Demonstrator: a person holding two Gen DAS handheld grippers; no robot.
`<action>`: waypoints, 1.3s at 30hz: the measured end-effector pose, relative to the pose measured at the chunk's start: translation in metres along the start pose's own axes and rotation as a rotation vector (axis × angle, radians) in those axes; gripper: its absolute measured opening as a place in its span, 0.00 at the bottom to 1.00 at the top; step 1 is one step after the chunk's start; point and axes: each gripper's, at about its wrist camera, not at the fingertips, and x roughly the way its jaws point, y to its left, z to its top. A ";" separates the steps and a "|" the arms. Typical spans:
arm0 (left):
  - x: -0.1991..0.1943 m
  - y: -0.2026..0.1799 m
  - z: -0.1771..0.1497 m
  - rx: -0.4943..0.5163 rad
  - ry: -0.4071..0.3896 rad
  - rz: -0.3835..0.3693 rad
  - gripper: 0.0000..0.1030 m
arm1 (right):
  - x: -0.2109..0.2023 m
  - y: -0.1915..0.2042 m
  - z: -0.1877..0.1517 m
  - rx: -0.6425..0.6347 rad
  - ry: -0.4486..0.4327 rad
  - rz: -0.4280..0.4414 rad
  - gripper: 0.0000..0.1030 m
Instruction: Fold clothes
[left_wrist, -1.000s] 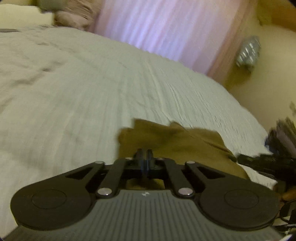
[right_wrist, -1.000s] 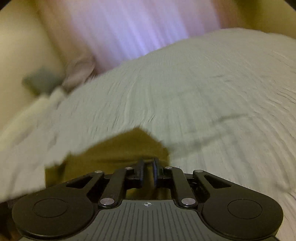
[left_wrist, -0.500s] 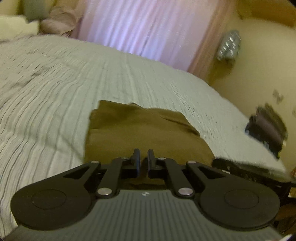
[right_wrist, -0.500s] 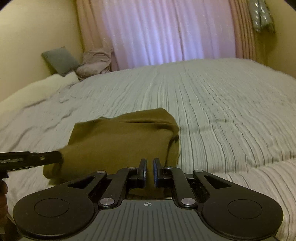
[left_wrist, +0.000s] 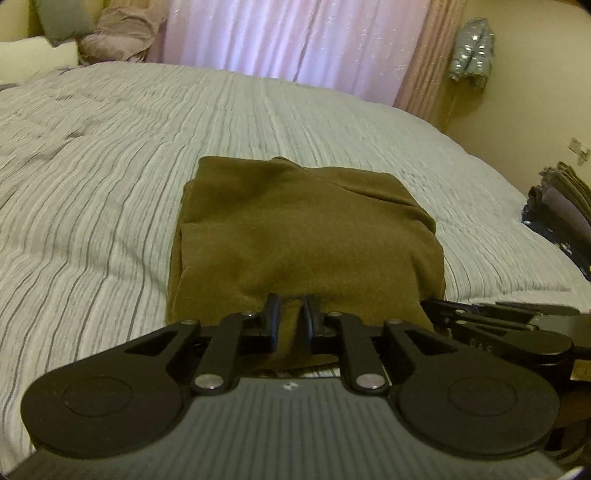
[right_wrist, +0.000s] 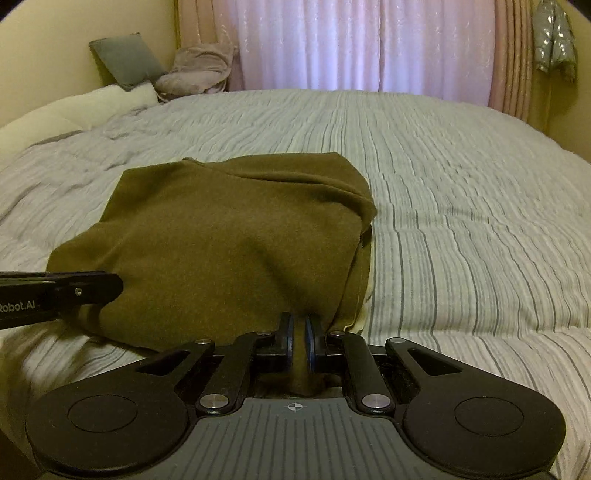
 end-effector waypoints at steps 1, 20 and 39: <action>-0.003 -0.001 0.002 -0.007 0.006 0.010 0.13 | -0.005 -0.003 0.002 0.026 0.001 0.004 0.10; -0.096 -0.043 -0.021 0.002 0.114 0.200 0.35 | -0.108 0.002 -0.007 0.201 0.026 -0.002 0.88; -0.144 -0.051 -0.044 0.023 0.097 0.230 0.39 | -0.145 0.025 -0.029 0.187 0.031 -0.001 0.88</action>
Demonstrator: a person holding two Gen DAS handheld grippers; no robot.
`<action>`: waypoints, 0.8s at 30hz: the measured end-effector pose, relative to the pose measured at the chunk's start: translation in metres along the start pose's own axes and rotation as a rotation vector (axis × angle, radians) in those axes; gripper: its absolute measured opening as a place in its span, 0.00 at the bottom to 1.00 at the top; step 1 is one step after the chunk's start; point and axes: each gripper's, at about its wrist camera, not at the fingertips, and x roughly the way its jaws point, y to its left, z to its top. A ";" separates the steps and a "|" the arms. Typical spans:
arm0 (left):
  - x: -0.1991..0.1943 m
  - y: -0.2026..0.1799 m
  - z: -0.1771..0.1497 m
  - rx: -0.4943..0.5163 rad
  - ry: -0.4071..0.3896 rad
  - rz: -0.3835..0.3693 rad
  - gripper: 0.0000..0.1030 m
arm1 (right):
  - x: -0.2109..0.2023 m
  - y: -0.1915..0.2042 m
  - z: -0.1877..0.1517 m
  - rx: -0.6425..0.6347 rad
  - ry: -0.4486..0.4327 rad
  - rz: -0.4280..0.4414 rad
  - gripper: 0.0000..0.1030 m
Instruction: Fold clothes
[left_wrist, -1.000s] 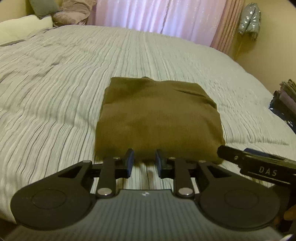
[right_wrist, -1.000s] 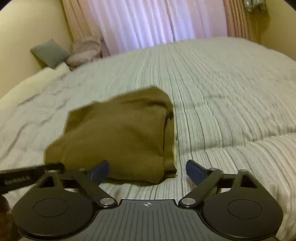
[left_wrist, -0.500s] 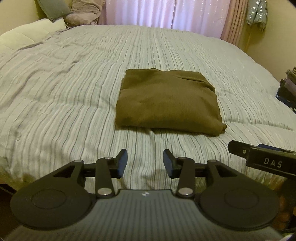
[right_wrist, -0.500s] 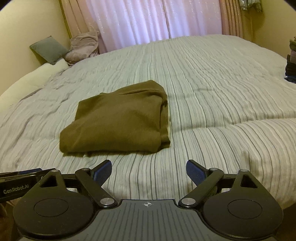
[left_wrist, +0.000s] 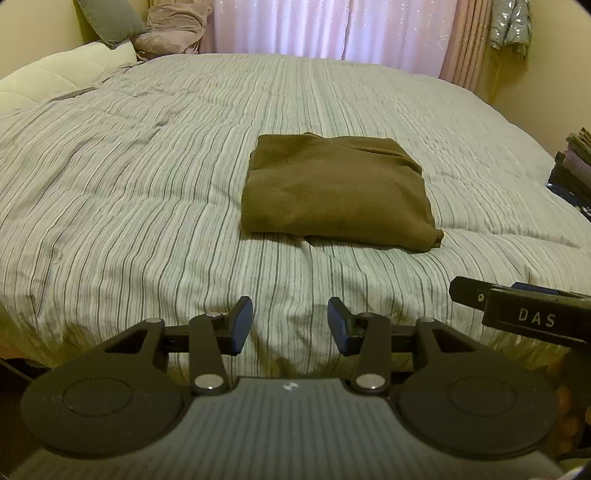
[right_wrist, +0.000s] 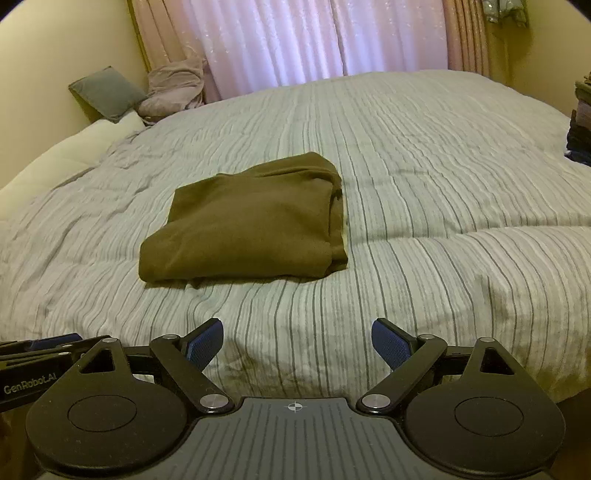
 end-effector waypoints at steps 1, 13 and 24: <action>0.000 0.000 0.000 0.000 0.000 0.000 0.40 | 0.000 0.000 0.000 0.001 0.000 -0.002 0.88; 0.018 0.007 0.005 -0.021 0.023 -0.020 0.42 | 0.016 -0.007 0.005 0.012 0.022 -0.017 0.88; 0.080 0.074 0.066 -0.200 -0.104 -0.147 0.42 | 0.070 -0.085 0.060 0.247 -0.097 0.033 0.88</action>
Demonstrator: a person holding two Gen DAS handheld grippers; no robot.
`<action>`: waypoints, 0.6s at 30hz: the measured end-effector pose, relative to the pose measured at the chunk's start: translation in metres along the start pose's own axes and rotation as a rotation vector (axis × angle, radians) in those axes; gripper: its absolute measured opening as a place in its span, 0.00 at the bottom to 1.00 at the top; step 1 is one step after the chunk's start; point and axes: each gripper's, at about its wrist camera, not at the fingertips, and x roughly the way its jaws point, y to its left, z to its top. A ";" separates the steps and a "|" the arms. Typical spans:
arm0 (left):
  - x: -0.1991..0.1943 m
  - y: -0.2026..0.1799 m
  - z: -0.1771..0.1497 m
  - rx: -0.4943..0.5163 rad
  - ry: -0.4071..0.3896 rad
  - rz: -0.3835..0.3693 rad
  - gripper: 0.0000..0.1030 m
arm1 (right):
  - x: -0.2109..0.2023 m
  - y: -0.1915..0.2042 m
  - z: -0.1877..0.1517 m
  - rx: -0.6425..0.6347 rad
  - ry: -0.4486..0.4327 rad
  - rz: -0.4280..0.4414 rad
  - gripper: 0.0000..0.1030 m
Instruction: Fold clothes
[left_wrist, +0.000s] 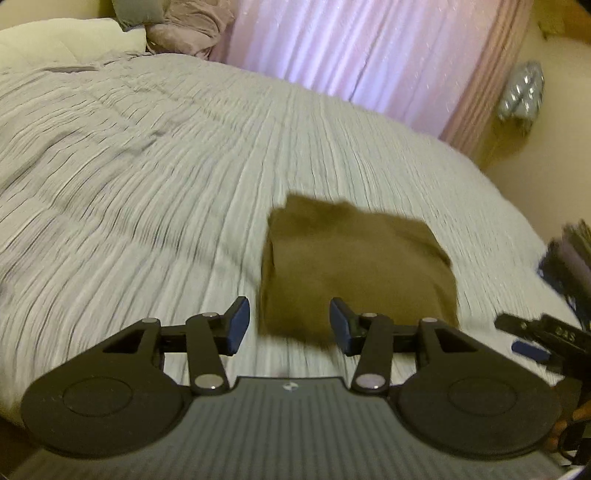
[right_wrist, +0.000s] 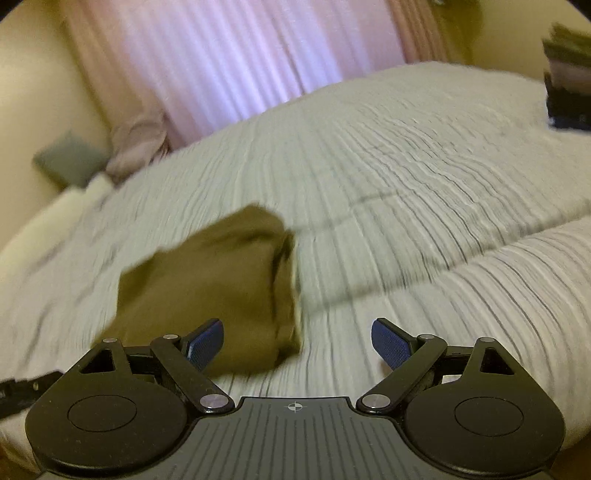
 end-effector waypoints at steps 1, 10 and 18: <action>0.013 0.003 0.009 -0.012 0.002 -0.013 0.42 | 0.012 -0.007 0.009 0.030 0.009 0.012 0.87; 0.117 0.004 0.064 0.043 0.006 -0.054 0.48 | 0.089 -0.024 0.067 0.132 0.008 0.174 0.82; 0.149 0.021 0.073 -0.054 0.021 -0.208 0.09 | 0.146 -0.017 0.087 0.116 0.053 0.291 0.04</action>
